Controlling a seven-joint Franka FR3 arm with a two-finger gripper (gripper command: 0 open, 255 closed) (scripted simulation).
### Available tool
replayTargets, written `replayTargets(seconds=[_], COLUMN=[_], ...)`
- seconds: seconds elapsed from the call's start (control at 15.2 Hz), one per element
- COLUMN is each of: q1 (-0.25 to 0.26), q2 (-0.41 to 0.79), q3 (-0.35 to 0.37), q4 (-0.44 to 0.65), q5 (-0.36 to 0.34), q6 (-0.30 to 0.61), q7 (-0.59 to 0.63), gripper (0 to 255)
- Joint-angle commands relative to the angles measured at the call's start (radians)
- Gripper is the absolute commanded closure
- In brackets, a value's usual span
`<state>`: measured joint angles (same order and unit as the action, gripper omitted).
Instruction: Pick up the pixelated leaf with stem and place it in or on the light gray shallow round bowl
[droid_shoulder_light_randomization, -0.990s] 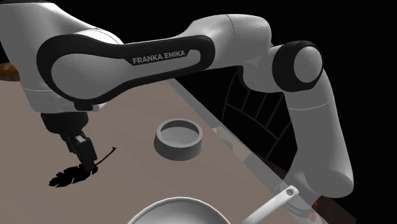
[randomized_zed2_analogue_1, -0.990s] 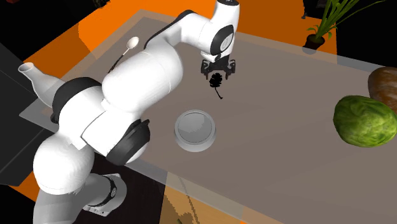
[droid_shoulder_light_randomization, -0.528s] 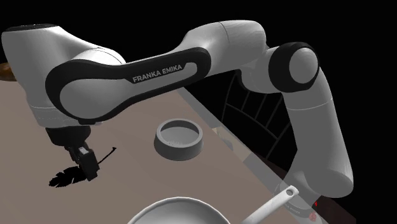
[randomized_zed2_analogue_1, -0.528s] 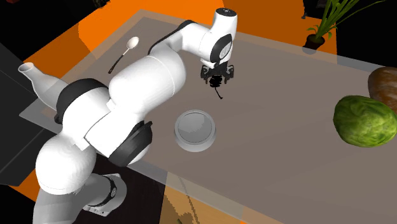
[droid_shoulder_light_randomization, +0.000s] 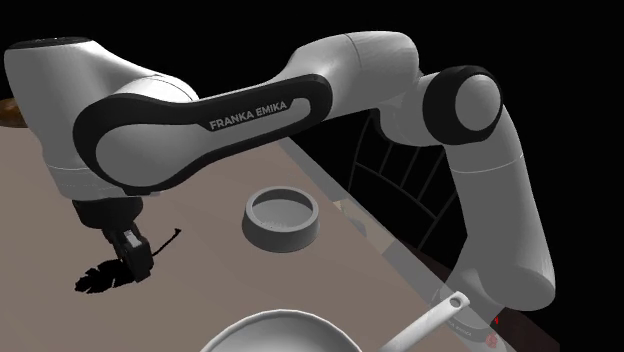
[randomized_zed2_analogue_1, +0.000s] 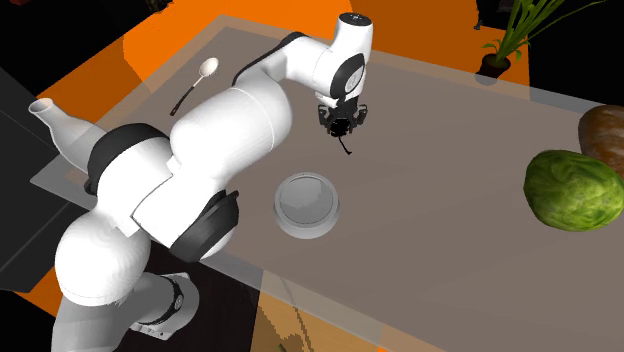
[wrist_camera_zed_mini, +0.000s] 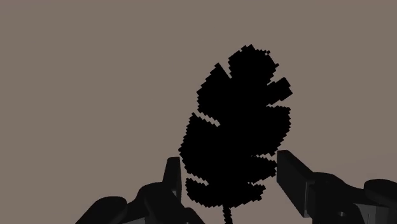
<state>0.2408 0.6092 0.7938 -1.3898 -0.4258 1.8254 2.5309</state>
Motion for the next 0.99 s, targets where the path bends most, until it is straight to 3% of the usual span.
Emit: replayTargets(seconds=[0.0,0.46,0.92], q1=[0.001,0.001,0.016], q2=[0.001,0.002,-0.011], q3=[0.0,0.0,0.008], q4=[-0.002,-0.002,0.078], q5=[0.002,0.001,0.014], q6=[-0.002,-0.001,-0.087], q7=[0.0,0.0,-0.013], gripper=[255,255,255])
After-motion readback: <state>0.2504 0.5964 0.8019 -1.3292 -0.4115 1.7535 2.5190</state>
